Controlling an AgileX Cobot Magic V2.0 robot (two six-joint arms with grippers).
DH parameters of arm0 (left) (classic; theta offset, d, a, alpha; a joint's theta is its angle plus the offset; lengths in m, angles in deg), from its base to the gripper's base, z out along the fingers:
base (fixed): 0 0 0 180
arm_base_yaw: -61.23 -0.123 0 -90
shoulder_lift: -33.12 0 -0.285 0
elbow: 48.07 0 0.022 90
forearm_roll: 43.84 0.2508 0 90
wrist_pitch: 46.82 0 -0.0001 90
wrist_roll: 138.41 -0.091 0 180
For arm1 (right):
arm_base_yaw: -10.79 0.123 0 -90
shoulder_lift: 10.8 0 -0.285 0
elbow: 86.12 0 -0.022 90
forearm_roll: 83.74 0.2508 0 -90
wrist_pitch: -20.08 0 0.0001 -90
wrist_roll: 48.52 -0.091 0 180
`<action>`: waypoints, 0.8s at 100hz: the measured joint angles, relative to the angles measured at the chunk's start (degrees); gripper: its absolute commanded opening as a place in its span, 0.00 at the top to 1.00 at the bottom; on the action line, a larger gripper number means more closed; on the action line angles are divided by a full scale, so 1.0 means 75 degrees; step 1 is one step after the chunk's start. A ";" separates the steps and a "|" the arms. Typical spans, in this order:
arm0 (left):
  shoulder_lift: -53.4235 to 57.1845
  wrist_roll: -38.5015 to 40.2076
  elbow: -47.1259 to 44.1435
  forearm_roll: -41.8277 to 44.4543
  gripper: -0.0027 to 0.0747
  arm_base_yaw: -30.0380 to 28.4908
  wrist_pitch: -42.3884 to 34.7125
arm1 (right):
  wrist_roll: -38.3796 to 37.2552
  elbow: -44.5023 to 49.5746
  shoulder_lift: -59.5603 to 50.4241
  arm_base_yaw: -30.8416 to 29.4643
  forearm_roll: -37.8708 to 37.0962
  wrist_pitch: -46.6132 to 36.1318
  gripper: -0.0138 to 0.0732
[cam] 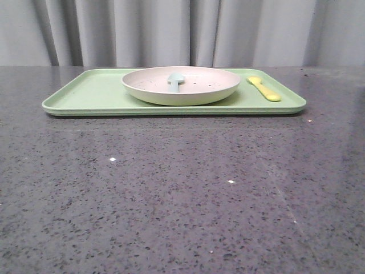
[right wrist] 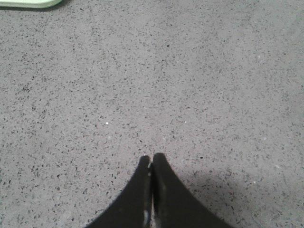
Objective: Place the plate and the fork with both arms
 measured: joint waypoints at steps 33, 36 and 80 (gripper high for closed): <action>0.0000 0.0000 0.0000 0.0000 0.99 -0.0117 0.0017 | 0.0000 0.0000 0.0000 0.0000 0.0000 0.0016 0.92; 0.0000 0.0000 0.0000 0.0000 0.99 -0.0117 0.0017 | 0.0000 0.0000 0.0000 0.0000 0.0000 0.0016 0.92; 0.0000 0.0000 0.0000 0.0000 0.99 -0.0117 0.0017 | 0.0000 0.0000 0.0000 0.0000 0.0000 0.0016 0.92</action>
